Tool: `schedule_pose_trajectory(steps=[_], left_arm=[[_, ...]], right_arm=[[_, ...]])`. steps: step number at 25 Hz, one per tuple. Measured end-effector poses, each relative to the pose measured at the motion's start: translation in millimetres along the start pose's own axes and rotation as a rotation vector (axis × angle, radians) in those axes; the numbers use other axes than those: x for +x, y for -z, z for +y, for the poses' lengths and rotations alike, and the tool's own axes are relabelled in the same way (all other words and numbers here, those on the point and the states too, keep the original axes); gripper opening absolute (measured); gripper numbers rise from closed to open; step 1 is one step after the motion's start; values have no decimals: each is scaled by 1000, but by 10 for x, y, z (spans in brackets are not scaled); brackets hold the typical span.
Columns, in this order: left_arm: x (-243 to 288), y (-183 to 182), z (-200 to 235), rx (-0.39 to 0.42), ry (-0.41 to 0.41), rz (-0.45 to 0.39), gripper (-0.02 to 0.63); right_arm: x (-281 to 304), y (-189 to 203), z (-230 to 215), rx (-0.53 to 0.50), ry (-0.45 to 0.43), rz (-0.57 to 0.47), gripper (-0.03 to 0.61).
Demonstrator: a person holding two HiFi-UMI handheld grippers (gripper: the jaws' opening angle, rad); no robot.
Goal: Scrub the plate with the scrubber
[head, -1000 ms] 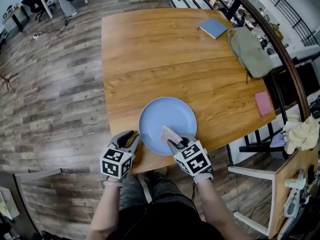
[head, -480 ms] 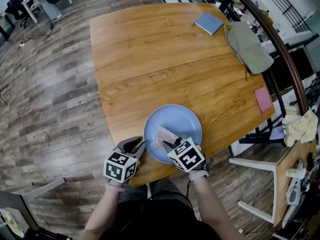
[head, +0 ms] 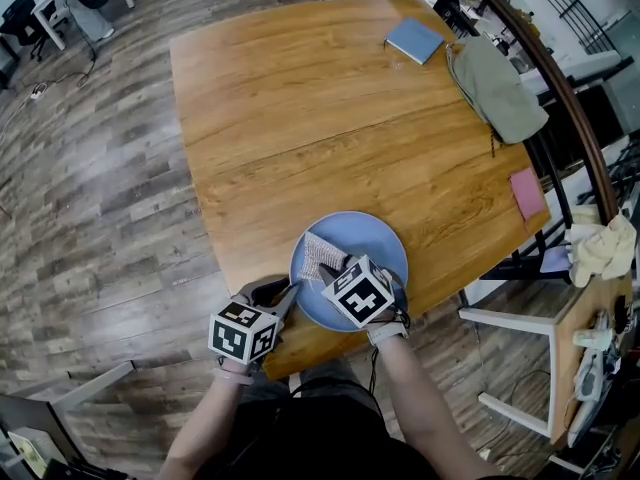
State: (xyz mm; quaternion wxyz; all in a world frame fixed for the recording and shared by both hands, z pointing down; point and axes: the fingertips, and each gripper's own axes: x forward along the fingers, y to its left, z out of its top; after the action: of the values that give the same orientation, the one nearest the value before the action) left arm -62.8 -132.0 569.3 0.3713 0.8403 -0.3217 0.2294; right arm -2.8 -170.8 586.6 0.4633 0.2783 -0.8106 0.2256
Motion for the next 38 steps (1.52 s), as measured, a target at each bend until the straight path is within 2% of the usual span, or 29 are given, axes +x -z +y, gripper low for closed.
schedule_pose_trajectory(steps=[5,13,20,24,33,38], left_arm=[[-11,15,-6,16,-5,-4,64],[4,3,-9,26,-20,6,64],[2,1,-2,26,-44,1,64],[-5,4,3,35,-56,10,64],[4,11,12,35,-87,10,64],[1,5,16,34,-102,16,64]], right_arm=[[31,-59,-169,-22,45,11,80],[-45,-32,-634,-33,171,14,80],[-192,147,-1024,-68,314,42,78],[-288,321,-1117,-55,363,74,72],[-490,771,-1001,-31,351,146,66],[-539,921,-741,47,260,143,66]])
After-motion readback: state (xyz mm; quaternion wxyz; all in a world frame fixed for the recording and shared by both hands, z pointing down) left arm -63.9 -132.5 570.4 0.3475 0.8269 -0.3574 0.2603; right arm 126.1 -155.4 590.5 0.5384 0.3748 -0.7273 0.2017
